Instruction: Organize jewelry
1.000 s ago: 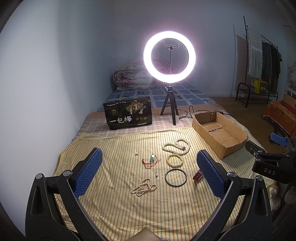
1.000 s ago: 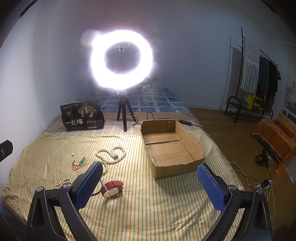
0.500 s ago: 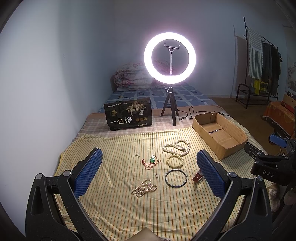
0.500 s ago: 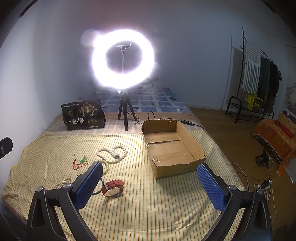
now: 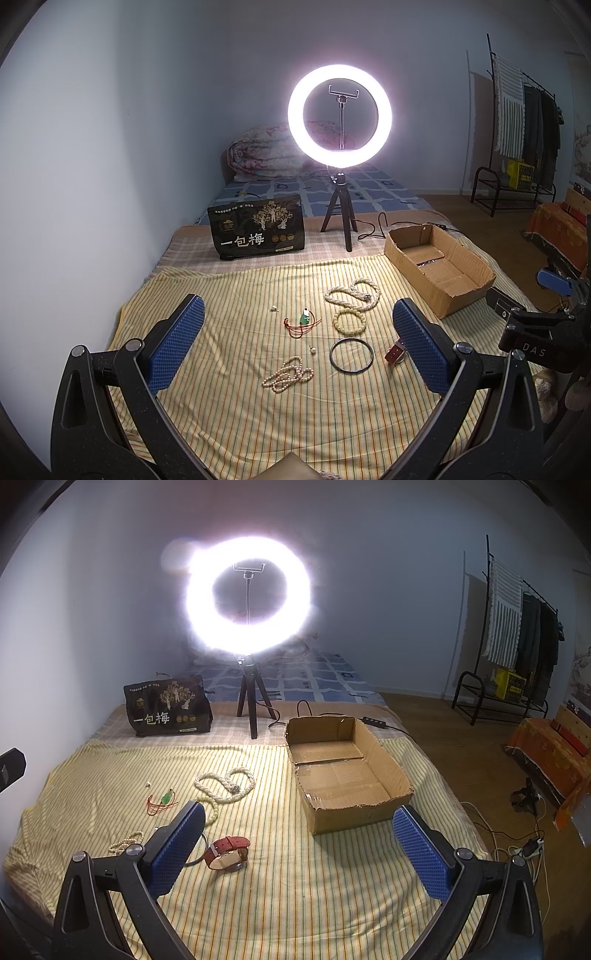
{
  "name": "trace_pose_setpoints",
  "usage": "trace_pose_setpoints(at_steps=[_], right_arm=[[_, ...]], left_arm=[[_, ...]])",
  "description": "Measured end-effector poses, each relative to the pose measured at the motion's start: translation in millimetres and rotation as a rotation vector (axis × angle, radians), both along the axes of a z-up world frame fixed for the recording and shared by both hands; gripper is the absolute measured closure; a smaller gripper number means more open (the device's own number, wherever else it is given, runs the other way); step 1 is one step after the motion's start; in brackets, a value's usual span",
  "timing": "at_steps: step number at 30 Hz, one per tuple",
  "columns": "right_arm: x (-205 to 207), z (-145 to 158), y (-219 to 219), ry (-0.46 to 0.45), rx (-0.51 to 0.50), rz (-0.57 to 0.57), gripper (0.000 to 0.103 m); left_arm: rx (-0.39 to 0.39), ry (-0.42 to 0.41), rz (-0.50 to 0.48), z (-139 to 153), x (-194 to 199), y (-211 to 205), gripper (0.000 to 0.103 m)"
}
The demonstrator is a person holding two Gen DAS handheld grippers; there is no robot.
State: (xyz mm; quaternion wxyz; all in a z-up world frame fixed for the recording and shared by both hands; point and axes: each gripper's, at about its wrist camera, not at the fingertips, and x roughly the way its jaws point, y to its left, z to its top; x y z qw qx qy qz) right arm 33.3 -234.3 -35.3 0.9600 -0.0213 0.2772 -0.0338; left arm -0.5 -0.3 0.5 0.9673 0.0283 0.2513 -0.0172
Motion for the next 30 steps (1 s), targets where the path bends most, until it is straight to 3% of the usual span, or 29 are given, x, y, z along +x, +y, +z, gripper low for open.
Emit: trace_pose_setpoints(at_steps=[30], right_arm=[[0.8, -3.1, 2.2, 0.014, -0.001, 0.013, 0.0]], left_arm=[[-0.002, 0.005, 0.002, 0.8, 0.3, 1.0, 0.0]])
